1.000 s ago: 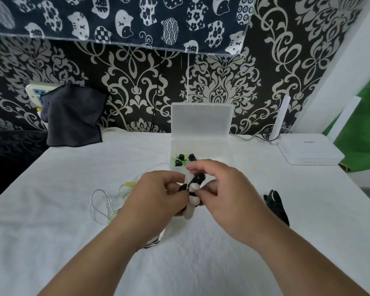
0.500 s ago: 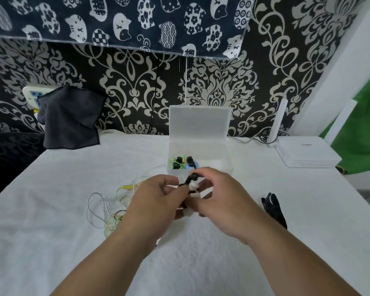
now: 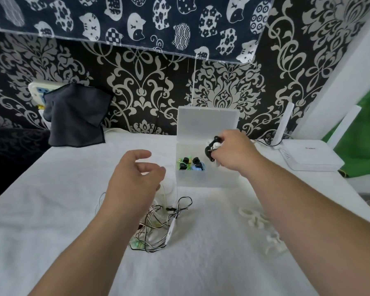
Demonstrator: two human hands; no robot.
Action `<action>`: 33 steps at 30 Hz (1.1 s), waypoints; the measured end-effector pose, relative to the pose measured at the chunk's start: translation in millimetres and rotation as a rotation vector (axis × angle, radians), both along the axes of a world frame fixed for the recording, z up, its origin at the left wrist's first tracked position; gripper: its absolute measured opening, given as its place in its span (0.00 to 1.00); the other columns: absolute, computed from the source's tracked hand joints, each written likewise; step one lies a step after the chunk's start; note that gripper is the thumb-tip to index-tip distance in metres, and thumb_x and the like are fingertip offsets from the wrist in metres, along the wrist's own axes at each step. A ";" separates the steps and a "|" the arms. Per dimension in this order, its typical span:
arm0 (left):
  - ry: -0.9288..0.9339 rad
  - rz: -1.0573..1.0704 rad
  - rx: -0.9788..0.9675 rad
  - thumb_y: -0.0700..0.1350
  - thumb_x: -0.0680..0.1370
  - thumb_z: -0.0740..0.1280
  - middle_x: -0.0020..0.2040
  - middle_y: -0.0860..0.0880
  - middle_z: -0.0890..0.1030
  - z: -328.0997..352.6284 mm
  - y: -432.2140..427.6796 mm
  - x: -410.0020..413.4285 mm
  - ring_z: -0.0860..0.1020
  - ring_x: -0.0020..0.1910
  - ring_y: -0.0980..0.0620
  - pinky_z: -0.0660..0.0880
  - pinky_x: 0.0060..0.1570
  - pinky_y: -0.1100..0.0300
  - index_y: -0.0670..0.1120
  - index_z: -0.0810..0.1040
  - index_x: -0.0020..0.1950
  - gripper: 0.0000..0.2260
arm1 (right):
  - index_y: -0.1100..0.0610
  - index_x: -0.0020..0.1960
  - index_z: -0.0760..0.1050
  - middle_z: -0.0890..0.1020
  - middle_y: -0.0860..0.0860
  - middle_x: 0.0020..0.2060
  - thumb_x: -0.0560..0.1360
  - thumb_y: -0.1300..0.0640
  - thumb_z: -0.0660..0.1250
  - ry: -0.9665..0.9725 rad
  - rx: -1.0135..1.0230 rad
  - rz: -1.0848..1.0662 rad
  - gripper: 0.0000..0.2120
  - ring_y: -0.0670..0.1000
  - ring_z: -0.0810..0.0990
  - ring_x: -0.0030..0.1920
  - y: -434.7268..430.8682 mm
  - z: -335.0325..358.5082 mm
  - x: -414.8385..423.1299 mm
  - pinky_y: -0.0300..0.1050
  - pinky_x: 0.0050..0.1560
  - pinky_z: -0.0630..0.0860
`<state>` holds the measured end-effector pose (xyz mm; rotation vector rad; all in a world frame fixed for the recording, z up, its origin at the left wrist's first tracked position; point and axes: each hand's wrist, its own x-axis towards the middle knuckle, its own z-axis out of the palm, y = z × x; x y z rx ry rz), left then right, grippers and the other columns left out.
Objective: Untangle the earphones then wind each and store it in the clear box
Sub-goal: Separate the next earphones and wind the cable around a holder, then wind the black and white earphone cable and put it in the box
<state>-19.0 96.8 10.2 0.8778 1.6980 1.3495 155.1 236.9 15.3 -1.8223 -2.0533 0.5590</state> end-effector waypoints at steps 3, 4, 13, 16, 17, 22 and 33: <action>-0.028 0.017 -0.001 0.41 0.76 0.71 0.47 0.49 0.83 0.0 0.5 -5.8 0.84 0.46 0.45 0.79 0.56 0.38 0.54 0.74 0.58 0.14 | 0.61 0.36 0.69 0.72 0.53 0.33 0.74 0.66 0.64 -0.271 -0.096 0.010 0.09 0.51 0.70 0.32 15.0 -9.0 -14.7 0.41 0.26 0.61; -0.031 0.019 -0.002 0.42 0.75 0.72 0.46 0.49 0.83 0.2 0.7 -7.6 0.84 0.46 0.45 0.79 0.56 0.39 0.54 0.74 0.58 0.15 | 0.60 0.35 0.67 0.71 0.53 0.33 0.74 0.66 0.64 -0.332 -0.102 -0.003 0.11 0.52 0.70 0.33 18.3 -13.7 -17.7 0.41 0.26 0.60; -0.051 0.048 0.007 0.41 0.74 0.72 0.47 0.48 0.83 4.3 0.8 -15.7 0.84 0.46 0.45 0.78 0.56 0.36 0.52 0.74 0.59 0.16 | 0.58 0.32 0.65 0.68 0.52 0.30 0.74 0.66 0.63 -0.423 -0.210 0.042 0.14 0.51 0.67 0.30 26.6 -39.7 -15.8 0.40 0.26 0.61; -0.072 0.074 0.017 0.38 0.77 0.70 0.45 0.48 0.83 4.3 1.2 -18.6 0.84 0.47 0.44 0.78 0.58 0.40 0.50 0.74 0.60 0.15 | 0.57 0.30 0.61 0.63 0.52 0.28 0.73 0.66 0.63 -0.341 -0.215 0.068 0.16 0.52 0.61 0.27 28.2 -37.7 -8.9 0.40 0.24 0.55; -0.075 0.076 0.021 0.37 0.77 0.69 0.45 0.48 0.83 4.9 1.0 -18.7 0.84 0.48 0.44 0.78 0.58 0.41 0.50 0.73 0.60 0.15 | 0.58 0.30 0.61 0.63 0.52 0.28 0.73 0.66 0.63 -0.340 -0.208 0.072 0.16 0.52 0.61 0.27 26.2 -35.8 -8.3 0.40 0.24 0.55; 0.013 0.078 0.000 0.36 0.78 0.67 0.45 0.48 0.82 4.4 0.3 -23.3 0.84 0.48 0.42 0.79 0.56 0.39 0.50 0.74 0.60 0.14 | 0.59 0.40 0.72 0.76 0.52 0.38 0.74 0.65 0.64 -0.306 0.028 0.020 0.05 0.56 0.76 0.40 -4.3 -18.2 -11.2 0.42 0.33 0.69; 0.511 -0.251 -0.154 0.38 0.78 0.67 0.41 0.53 0.83 -9.6 -9.7 -23.4 0.83 0.38 0.48 0.81 0.38 0.51 0.51 0.82 0.43 0.10 | 0.48 0.58 0.79 0.76 0.45 0.38 0.78 0.62 0.58 0.138 -0.323 0.286 0.16 0.46 0.73 0.32 -135.5 -59.1 -26.5 0.35 0.30 0.66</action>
